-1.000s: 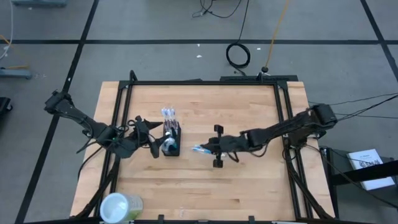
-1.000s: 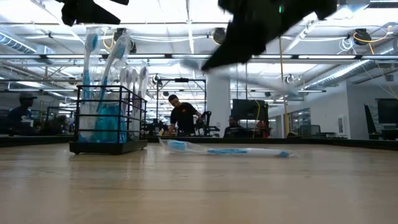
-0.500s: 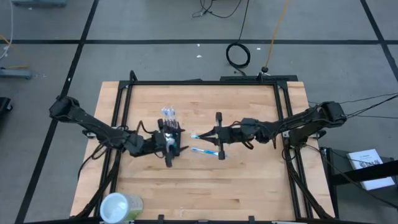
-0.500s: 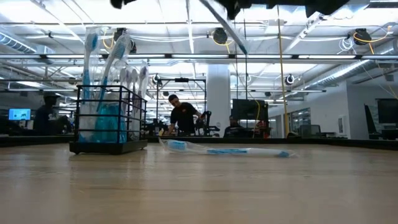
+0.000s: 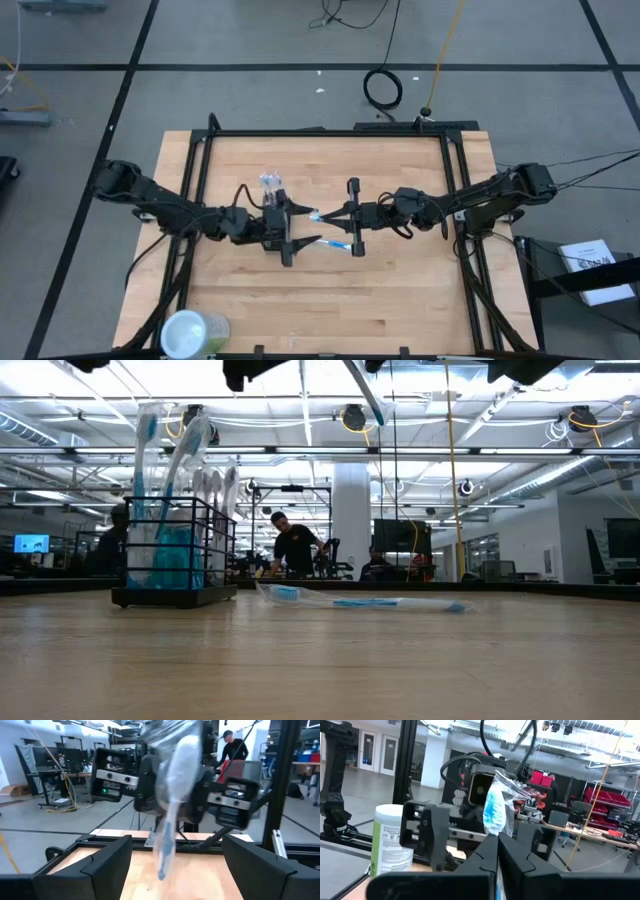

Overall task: Pick & Place toothbrushing station
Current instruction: Put the left blue toothbrush into the bottom compartment of the mesh organizer

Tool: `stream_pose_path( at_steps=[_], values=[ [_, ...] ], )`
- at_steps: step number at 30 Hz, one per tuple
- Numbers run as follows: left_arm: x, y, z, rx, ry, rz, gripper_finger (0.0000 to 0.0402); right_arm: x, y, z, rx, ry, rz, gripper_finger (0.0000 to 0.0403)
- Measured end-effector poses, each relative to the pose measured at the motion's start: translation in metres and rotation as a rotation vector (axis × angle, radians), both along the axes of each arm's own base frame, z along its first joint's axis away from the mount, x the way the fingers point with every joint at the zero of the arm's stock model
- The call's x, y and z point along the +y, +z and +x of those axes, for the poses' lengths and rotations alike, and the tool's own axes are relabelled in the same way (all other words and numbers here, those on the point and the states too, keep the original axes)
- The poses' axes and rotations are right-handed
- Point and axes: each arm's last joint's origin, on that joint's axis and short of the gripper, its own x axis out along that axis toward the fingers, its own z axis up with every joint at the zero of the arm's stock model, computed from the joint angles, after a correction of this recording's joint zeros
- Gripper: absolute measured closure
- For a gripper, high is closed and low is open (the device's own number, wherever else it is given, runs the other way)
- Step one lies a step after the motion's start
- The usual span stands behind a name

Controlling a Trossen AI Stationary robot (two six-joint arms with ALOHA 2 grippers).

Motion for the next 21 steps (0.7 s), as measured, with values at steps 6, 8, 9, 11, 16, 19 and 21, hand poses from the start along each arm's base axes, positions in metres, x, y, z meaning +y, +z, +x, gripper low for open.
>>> stream_pose_path(
  at_steps=[6,8,9,11,16,19,21],
  values=[
    [0.015,-0.003,0.010,-0.047,0.011,-0.012,0.0092,0.002,0.000,0.000,0.004,0.018,-0.004,0.0403],
    [0.019,-0.004,0.013,-0.065,-0.025,-0.021,0.0092,0.003,-0.001,0.000,0.005,0.029,-0.013,0.0403],
    [0.020,-0.004,0.013,-0.072,-0.030,-0.025,0.0092,0.003,-0.001,0.000,0.005,0.030,-0.013,0.0403],
    [0.023,-0.004,0.014,-0.074,-0.030,-0.027,0.0092,0.003,-0.001,0.000,0.009,0.030,-0.014,0.0403],
    [0.028,-0.004,0.015,-0.075,-0.023,-0.031,0.0126,0.003,-0.001,0.000,0.011,0.024,-0.014,0.0403],
    [0.030,-0.004,0.016,-0.073,-0.035,-0.030,0.0172,0.002,-0.002,0.000,0.016,0.020,-0.014,0.0403],
    [0.031,-0.004,0.016,-0.073,-0.044,-0.029,0.0212,0.002,-0.002,0.000,0.017,0.018,-0.010,0.0403]
  ],
)
